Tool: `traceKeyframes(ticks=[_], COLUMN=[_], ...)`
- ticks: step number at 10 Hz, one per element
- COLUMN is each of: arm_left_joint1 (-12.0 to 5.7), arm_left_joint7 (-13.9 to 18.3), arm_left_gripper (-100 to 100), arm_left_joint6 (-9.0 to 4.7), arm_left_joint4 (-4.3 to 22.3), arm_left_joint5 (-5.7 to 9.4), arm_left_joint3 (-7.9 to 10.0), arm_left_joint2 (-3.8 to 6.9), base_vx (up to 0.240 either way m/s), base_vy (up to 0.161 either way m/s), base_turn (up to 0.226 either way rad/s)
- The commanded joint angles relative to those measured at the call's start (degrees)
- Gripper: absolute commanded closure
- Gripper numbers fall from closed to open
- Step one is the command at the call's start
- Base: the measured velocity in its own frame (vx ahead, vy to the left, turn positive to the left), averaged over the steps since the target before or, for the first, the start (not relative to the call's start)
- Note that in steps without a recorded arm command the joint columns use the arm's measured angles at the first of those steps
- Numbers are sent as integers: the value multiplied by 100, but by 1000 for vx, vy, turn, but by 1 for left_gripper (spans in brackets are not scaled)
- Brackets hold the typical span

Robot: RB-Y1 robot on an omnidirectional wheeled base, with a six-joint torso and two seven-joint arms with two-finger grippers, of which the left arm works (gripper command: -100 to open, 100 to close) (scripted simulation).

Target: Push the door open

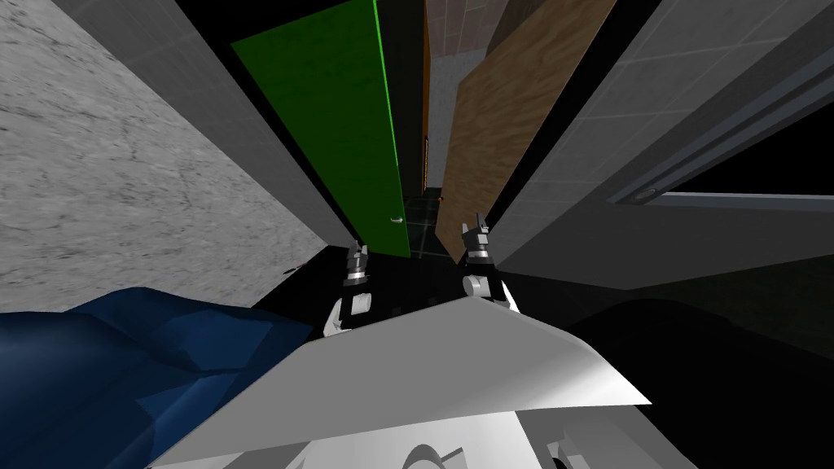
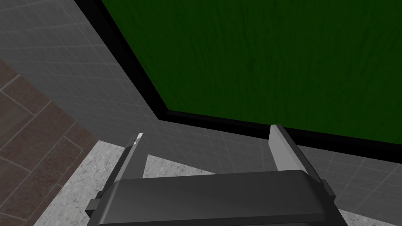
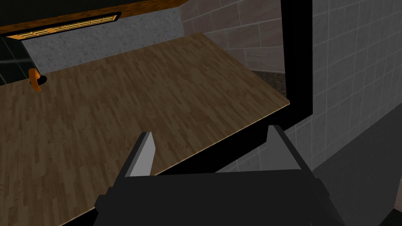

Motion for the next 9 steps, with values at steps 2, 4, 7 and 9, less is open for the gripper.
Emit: traceKeyframes(ticks=[2, 4, 7, 9], arm_left_joint1=[-163, -291, -482, -609], arm_left_joint7=[43, 71, 113, 141], arm_left_gripper=[-100, -100, -100, -100], arm_left_joint6=[-82, -143, -234, -294], arm_left_joint4=[428, 764, 1272, 1606], arm_left_joint5=[-8, -17, -30, -39], arm_left_joint3=[-79, -142, -238, -301], arm_left_joint2=[31, 46, 62, 70], base_vx=[107, 95, 100, 102], base_vy=[8, 7, 11, 2], base_turn=[-8, -8, -8, -6])
